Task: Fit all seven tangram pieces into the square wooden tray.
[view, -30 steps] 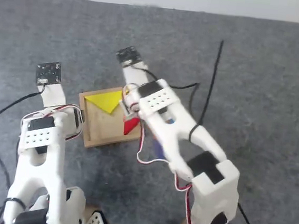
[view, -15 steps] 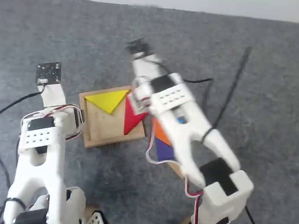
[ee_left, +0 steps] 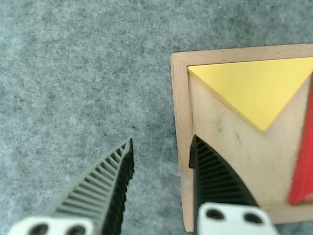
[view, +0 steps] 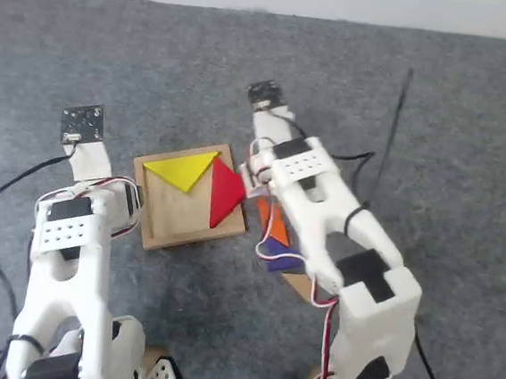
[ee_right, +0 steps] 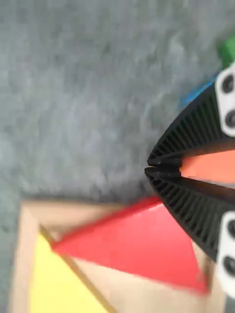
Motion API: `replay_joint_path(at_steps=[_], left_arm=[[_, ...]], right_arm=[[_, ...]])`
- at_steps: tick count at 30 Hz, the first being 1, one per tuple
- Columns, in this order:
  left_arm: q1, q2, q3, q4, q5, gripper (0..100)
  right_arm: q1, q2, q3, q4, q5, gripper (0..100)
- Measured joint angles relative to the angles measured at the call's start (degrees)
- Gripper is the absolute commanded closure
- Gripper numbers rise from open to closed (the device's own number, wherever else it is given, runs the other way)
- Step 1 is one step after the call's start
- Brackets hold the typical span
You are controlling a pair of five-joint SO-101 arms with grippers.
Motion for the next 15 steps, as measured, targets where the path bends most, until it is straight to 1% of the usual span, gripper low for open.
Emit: replay_joint_path(at_steps=[5, 15], left_arm=[[0.0, 0.0, 0.0, 0.0, 0.0, 82], [0.0, 0.0, 0.0, 0.0, 0.0, 82]], right_arm=[[-4.04, 0.18, -0.26, 0.0, 0.09, 99.0], [-5.63, 0.18, -2.11, 0.0, 0.09, 99.0]])
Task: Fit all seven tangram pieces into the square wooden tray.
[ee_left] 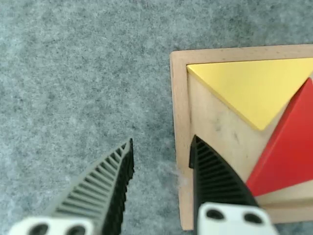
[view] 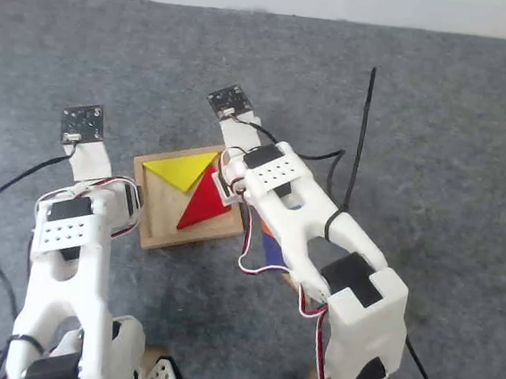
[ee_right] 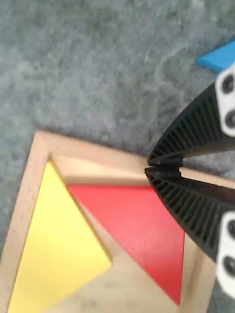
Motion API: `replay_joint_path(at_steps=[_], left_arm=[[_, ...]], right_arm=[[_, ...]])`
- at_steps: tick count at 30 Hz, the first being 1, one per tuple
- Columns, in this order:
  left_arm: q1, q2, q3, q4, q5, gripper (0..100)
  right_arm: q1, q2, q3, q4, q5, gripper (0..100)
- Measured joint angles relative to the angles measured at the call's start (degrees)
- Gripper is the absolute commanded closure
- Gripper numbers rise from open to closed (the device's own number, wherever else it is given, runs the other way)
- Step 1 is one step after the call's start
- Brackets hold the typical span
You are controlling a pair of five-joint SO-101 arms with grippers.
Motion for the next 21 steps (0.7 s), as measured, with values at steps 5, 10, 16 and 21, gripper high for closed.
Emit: replay_joint_path(at_steps=[5, 10, 16, 21], left_arm=[[0.0, 0.0, 0.0, 0.0, 0.0, 82], [0.0, 0.0, 0.0, 0.0, 0.0, 82], [4.4, 0.0, 0.0, 0.0, -3.69, 81], [14.59, 0.0, -3.16, 4.31, -8.26, 76]], right_arm=[[-2.64, 0.0, 0.0, 0.0, 0.0, 99.0], [-2.81, -0.88, 0.0, 2.9, 0.0, 99.0], [0.18, -12.57, 0.18, 16.53, 0.0, 98.9], [5.63, -24.53, 12.22, 14.33, 1.23, 98.6]])
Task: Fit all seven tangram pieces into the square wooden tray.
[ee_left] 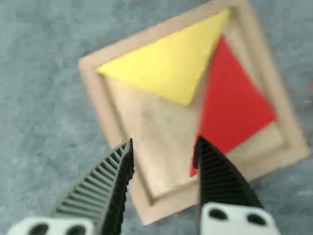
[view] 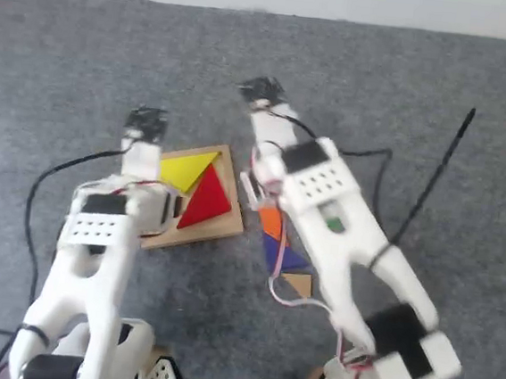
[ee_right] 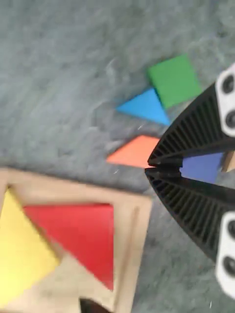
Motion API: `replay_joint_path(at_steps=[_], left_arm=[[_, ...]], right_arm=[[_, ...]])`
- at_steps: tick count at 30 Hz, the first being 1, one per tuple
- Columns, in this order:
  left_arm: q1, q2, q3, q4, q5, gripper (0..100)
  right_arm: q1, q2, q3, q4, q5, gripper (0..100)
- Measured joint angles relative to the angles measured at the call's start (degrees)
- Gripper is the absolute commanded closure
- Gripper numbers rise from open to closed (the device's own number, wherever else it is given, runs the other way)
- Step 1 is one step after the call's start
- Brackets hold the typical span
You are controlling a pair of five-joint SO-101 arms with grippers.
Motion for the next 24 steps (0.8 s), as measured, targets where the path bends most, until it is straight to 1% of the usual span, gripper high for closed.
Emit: replay_joint_path(at_steps=[5, 8, 13, 15, 19, 22, 24], left_arm=[[8.7, 1.32, -8.53, 4.75, -0.88, 74], [11.52, 9.32, -15.82, 7.3, 3.43, 74], [13.27, 31.91, -28.75, 12.22, 12.22, 74], [13.27, 38.07, -32.0, 13.98, 14.86, 74], [12.84, 39.91, -34.46, 15.12, 17.49, 74], [12.57, 40.35, -34.9, 15.21, 19.6, 75], [12.57, 40.44, -34.99, 15.3, 20.31, 75]], right_arm=[[1.67, -9.23, 20.57, -11.25, 0.35, 98.5], [1.67, -12.75, 26.2, -13.63, 0.35, 98.5], [1.67, -13.45, 27.25, -16.0, -1.14, 98.5], [1.85, -13.01, 27.25, -17.49, -1.32, 98.5], [1.49, -10.37, 27.25, -21.54, -1.58, 98.5], [-0.79, -8.88, 27.25, -23.12, -1.85, 98.5], [-1.67, -8.44, 27.25, -23.56, -3.96, 98.5]])
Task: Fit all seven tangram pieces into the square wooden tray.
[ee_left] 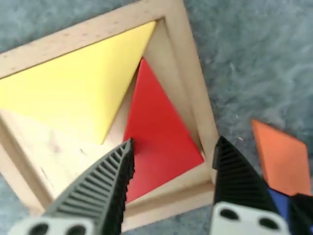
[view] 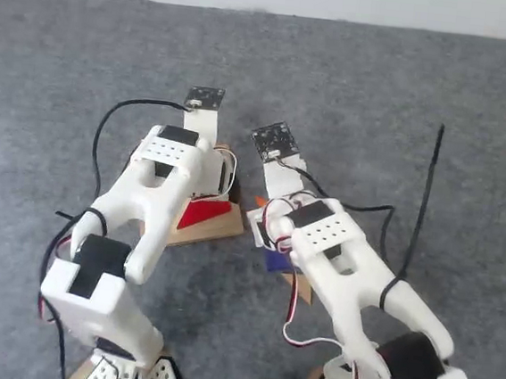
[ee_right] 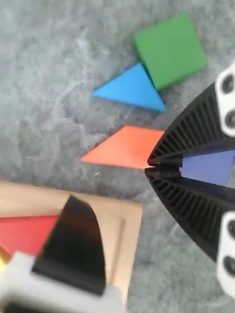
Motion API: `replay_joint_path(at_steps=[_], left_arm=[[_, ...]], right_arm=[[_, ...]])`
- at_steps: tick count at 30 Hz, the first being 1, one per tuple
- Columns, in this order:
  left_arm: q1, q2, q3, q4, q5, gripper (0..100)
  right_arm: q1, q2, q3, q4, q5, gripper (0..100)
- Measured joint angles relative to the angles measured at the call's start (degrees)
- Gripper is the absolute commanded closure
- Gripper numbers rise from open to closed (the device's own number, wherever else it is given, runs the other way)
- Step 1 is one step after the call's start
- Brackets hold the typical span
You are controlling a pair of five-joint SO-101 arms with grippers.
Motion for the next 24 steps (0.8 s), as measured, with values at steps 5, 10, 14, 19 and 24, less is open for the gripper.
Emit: replay_joint_path(at_steps=[5, 10, 14, 19, 24], left_arm=[[0.0, 0.0, 0.0, 0.0, 0.18, 75], [0.0, -0.26, 0.0, 1.49, 0.0, 75], [-0.7, -5.45, 3.34, 2.9, -2.64, 75], [-1.93, -15.03, 12.13, -1.14, -4.84, 75], [-2.02, -14.33, 13.45, -5.45, -5.01, 75]], right_arm=[[-0.88, 0.62, 0.0, -0.44, -10.73, 99.0], [-0.88, 0.62, 1.32, -2.55, -17.14, 99.0], [-0.79, 0.62, 1.41, -2.64, -19.52, 99.0], [-0.88, 0.62, 1.41, -2.64, -20.13, 99.0], [-3.78, 0.62, 1.41, -2.64, -20.22, 99.0]])
